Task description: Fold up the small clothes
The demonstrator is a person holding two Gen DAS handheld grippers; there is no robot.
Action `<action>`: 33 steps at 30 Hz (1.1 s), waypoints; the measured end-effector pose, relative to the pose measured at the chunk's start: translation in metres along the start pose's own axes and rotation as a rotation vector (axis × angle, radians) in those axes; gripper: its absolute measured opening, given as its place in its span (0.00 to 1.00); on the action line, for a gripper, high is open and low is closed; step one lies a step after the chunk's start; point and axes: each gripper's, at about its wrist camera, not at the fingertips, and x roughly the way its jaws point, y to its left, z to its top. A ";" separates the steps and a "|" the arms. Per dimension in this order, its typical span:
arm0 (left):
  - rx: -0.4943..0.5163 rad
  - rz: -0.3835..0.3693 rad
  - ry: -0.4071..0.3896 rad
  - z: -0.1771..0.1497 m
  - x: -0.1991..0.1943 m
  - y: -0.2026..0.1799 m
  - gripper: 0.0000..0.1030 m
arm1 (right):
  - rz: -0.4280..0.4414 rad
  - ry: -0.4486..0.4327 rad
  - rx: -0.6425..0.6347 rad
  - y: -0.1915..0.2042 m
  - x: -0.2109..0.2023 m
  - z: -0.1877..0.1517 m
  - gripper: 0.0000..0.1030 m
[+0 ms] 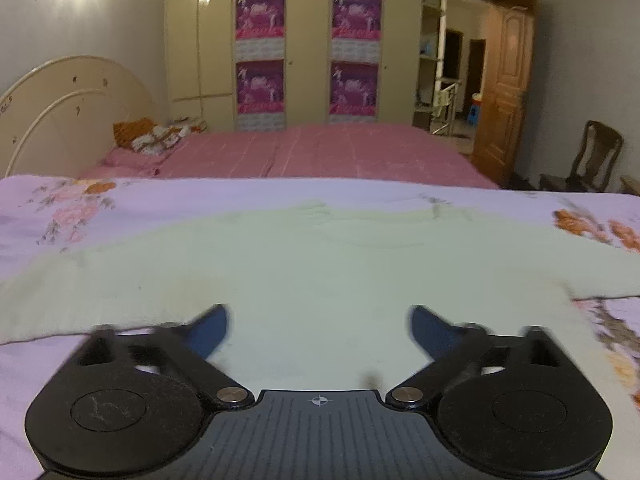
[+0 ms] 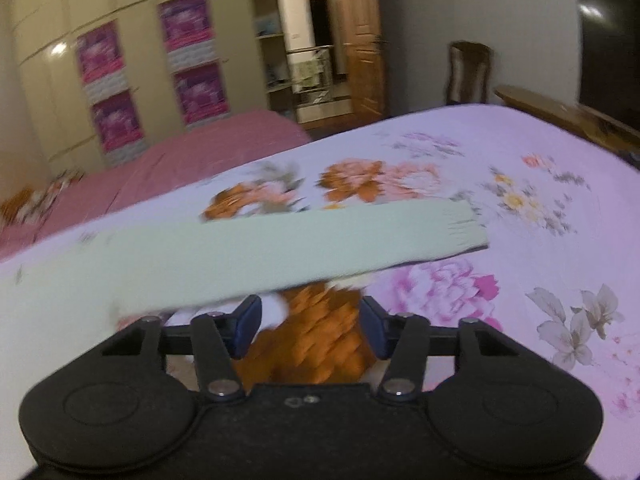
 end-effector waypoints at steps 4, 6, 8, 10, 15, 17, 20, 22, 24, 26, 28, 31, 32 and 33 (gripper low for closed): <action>-0.034 0.021 0.019 0.003 0.024 0.016 0.81 | -0.025 0.008 0.189 -0.047 0.028 0.010 0.42; -0.041 0.037 0.028 0.003 0.034 0.024 0.81 | -0.036 0.010 0.249 -0.064 0.039 0.010 0.42; -0.050 0.044 0.038 0.002 0.041 0.031 0.81 | -0.040 0.012 0.296 -0.077 0.049 0.009 0.41; -0.055 0.055 0.045 0.001 0.047 0.037 0.81 | -0.035 0.003 0.337 -0.089 0.056 0.009 0.41; -0.053 0.066 0.062 -0.003 0.057 0.043 0.81 | -0.012 -0.013 0.421 -0.107 0.071 0.009 0.35; -0.056 0.067 0.066 -0.004 0.058 0.043 0.81 | -0.012 -0.019 0.436 -0.110 0.076 0.011 0.32; -0.058 0.068 0.079 -0.006 0.063 0.044 0.81 | -0.016 -0.021 0.444 -0.112 0.082 0.015 0.29; -0.062 0.068 0.091 -0.009 0.067 0.044 0.81 | -0.024 -0.020 0.448 -0.114 0.085 0.018 0.25; -0.065 0.067 0.096 -0.011 0.067 0.045 0.81 | -0.035 -0.016 0.451 -0.117 0.087 0.020 0.18; -0.066 0.063 0.095 -0.011 0.066 0.047 0.81 | -0.046 -0.008 0.442 -0.119 0.089 0.022 0.10; -0.066 0.057 0.099 -0.011 0.064 0.048 0.81 | -0.062 0.000 0.406 -0.117 0.091 0.026 0.07; -0.062 0.056 0.100 -0.011 0.062 0.050 0.81 | -0.070 -0.008 0.324 -0.102 0.088 0.032 0.05; -0.064 0.055 0.102 -0.011 0.061 0.051 0.81 | -0.053 -0.015 0.296 -0.093 0.086 0.034 0.05; -0.066 0.055 0.104 -0.011 0.060 0.052 0.81 | -0.039 -0.021 0.266 -0.083 0.084 0.035 0.05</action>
